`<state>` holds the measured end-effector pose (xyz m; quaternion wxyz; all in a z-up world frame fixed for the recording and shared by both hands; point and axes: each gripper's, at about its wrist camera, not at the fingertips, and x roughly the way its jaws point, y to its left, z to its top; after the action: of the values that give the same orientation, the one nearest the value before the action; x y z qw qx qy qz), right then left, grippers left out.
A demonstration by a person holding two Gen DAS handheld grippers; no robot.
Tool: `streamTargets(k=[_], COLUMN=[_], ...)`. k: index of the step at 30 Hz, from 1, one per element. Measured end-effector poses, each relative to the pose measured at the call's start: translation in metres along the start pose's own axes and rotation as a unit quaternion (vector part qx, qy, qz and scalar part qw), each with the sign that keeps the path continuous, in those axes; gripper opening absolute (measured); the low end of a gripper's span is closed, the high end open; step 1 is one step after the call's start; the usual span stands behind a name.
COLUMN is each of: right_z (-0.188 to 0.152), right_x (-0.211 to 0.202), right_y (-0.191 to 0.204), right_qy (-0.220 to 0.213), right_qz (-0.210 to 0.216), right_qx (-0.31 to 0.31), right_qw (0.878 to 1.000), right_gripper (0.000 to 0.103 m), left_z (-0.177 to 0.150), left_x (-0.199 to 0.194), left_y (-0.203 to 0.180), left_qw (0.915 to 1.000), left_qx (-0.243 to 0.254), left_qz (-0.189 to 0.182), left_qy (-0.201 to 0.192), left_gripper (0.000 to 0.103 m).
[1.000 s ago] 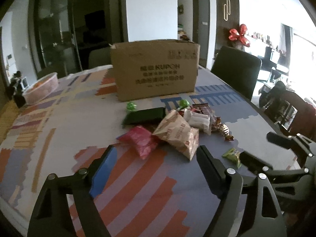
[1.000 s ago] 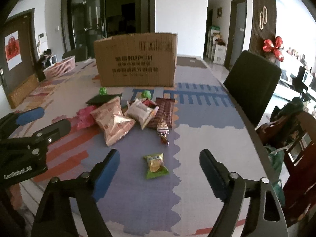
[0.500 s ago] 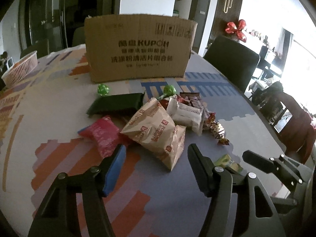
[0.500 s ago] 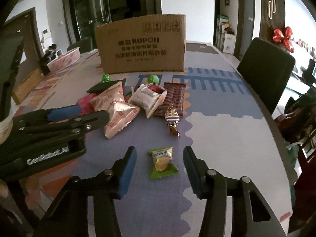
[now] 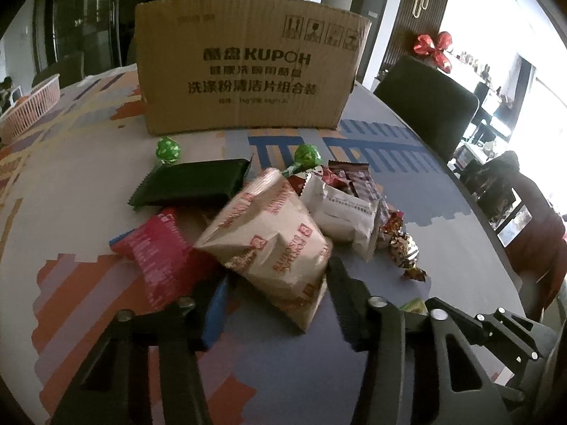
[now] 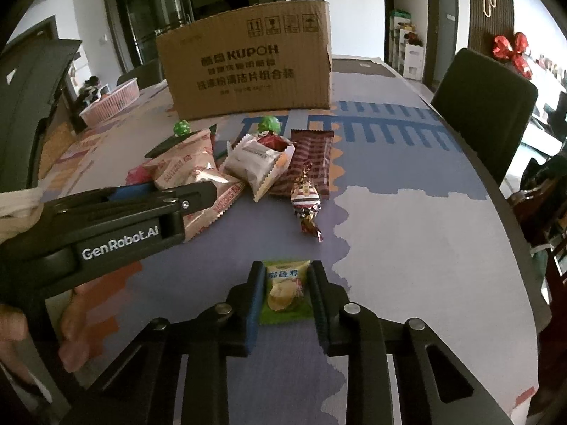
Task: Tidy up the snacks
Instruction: 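Grasp the cream biscuit bag with the left tool while the right tool grasps the green-wrapped cake, then carry both snacks over the cardboard box and open both tools to drop them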
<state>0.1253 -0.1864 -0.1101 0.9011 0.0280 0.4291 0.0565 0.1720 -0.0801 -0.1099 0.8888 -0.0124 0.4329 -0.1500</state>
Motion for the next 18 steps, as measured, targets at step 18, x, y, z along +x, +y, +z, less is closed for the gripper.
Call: streamTargets(k=[18], right_z=[0.022], right_x=[-0.027], right_y=[0.009], right_qy=[-0.052], right_qz=[0.007], right_qx=[-0.010], right_qw=[0.999], right_gripper=[0.025], left_z=[0.006], left_x=[-0.039], left_y=[-0.005], left_qw=[0.9989], left_qx=[0.034], left_qz=[0.011], left_qy=[-0.031], left_gripper=[0.032])
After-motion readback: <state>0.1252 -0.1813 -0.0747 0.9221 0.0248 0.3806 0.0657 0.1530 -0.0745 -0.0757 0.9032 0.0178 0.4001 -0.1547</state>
